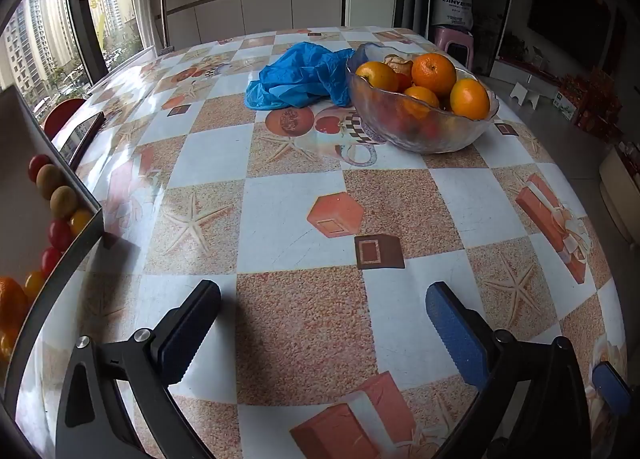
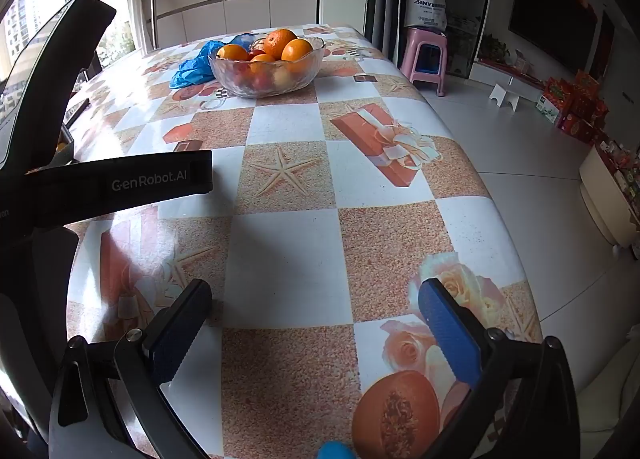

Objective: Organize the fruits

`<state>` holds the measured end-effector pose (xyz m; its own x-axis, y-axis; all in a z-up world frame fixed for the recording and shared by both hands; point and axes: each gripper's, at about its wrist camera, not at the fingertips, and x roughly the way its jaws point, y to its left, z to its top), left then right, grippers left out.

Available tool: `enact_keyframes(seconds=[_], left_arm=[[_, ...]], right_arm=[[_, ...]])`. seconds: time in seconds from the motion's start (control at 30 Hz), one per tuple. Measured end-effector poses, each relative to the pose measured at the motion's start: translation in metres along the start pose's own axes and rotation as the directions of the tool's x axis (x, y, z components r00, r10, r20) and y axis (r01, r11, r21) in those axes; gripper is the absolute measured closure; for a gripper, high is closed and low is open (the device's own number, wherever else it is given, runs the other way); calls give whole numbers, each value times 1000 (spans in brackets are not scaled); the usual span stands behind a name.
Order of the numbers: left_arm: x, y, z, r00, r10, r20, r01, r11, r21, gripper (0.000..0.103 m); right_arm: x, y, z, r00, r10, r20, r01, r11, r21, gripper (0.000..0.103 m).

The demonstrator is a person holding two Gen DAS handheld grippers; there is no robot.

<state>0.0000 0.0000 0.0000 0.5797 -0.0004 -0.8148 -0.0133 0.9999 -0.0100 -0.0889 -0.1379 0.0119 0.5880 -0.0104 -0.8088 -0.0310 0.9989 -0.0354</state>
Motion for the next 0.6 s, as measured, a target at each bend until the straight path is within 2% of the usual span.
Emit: enact_keyframes(seconds=[0.33,0.6], left_arm=[[0,0,0,1000,0,1,0,1000,0,0],[0,0,0,1000,0,1,0,1000,0,0]], right_arm=[[4,13,4,998,-53,-13,54,996,68,0],[4,13,5,999,-39,-15,40,997,64,0]])
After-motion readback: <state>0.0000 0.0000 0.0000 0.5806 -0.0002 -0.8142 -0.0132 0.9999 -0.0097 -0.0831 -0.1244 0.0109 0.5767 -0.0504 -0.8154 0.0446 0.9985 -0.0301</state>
